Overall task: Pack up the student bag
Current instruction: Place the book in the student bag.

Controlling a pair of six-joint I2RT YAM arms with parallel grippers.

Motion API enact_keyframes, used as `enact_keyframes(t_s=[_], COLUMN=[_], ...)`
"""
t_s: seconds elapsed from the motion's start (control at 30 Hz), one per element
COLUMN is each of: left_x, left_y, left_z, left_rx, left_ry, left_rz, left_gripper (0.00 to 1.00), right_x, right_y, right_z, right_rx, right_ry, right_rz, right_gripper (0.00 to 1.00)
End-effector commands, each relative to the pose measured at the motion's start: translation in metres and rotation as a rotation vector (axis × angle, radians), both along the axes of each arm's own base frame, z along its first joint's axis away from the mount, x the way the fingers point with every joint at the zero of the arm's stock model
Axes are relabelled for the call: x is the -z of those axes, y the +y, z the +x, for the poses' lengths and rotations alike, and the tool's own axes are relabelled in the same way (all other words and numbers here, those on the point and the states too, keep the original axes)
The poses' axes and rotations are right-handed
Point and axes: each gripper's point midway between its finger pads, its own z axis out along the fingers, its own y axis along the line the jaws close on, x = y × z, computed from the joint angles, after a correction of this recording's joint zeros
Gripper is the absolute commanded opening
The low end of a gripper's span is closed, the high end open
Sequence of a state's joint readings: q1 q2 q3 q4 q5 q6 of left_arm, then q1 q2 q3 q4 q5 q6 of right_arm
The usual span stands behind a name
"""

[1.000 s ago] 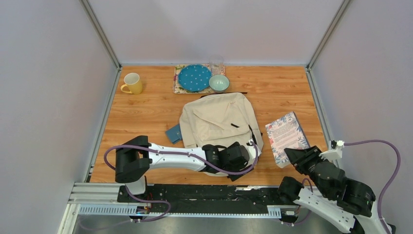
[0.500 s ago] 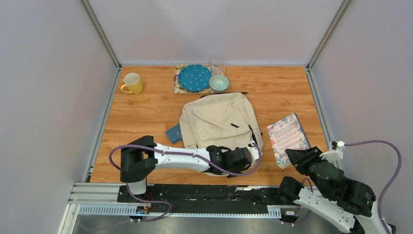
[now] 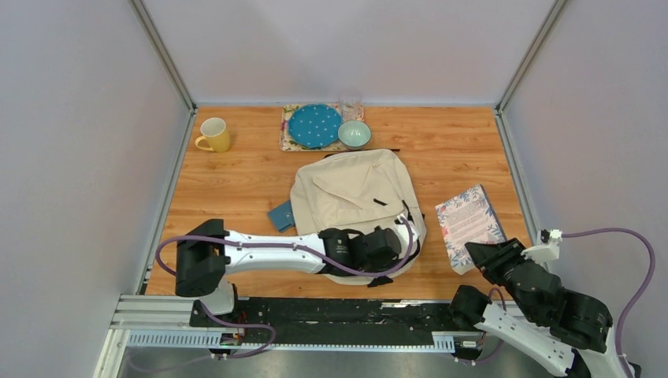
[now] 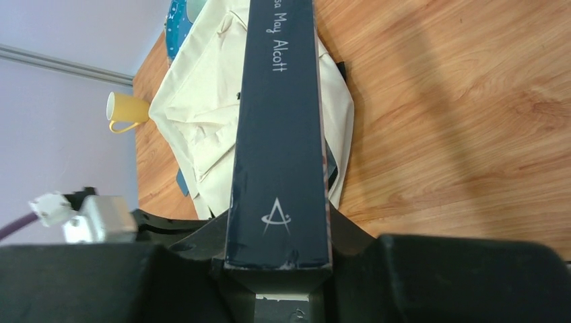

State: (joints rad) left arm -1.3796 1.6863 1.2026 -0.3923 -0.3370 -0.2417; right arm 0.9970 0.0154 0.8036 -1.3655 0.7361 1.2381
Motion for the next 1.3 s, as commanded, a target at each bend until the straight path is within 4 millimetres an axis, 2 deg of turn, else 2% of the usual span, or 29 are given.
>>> enact_keyframes(t_s=[0.0,0.17,0.33,0.6,0.7,0.73,0.8,1.07,1.17,1.27], left_x=[-0.059,-0.084,-0.113,-0.132,-0.142,-0.144,-0.151,-0.167,-0.173,-0.176], left_y=[0.007,0.020,0.022,0.014,0.013,0.014,0.015,0.023,0.026,0.023], left_z=[0.026,0.048,0.061,0.067,0.068,0.068,0.070,0.074,0.074,0.072], left_rx=[-0.110,-0.180,-0.203,-0.232,-0.227,-0.228,-0.231,-0.266,-0.274,-0.255], left_ry=[-0.002,0.039,0.008,0.000,-0.012,-0.016,-0.029,-0.060,-0.067,-0.059], left_rz=[-0.211,-0.362,-0.434,-0.504,-0.524,-0.525,-0.535,-0.578,-0.595,-0.613], left_gripper=[0.00,0.00,0.00,0.00,0.00,0.00,0.00,0.00,0.00,0.00], right_x=[-0.032,-0.035,-0.033,-0.024,-0.010,0.001,0.006,0.018,0.028,0.029], right_y=[-0.018,-0.027,-0.022,-0.002,-0.004,-0.010,-0.006,0.004,0.017,0.033], right_z=[0.001,-0.007,-0.020,-0.048,-0.058,-0.062,-0.066,-0.070,-0.074,-0.076], right_rx=[0.074,0.073,0.021,-0.118,-0.136,-0.127,-0.157,-0.180,-0.216,-0.263], right_ry=[-0.090,-0.076,-0.017,0.114,0.186,0.219,0.234,0.298,0.358,0.378], right_rz=[0.118,0.141,0.206,0.304,0.266,0.224,0.221,0.206,0.184,0.216], right_gripper=[0.00,0.00,0.00,0.00,0.00,0.00,0.00,0.00,0.00,0.00])
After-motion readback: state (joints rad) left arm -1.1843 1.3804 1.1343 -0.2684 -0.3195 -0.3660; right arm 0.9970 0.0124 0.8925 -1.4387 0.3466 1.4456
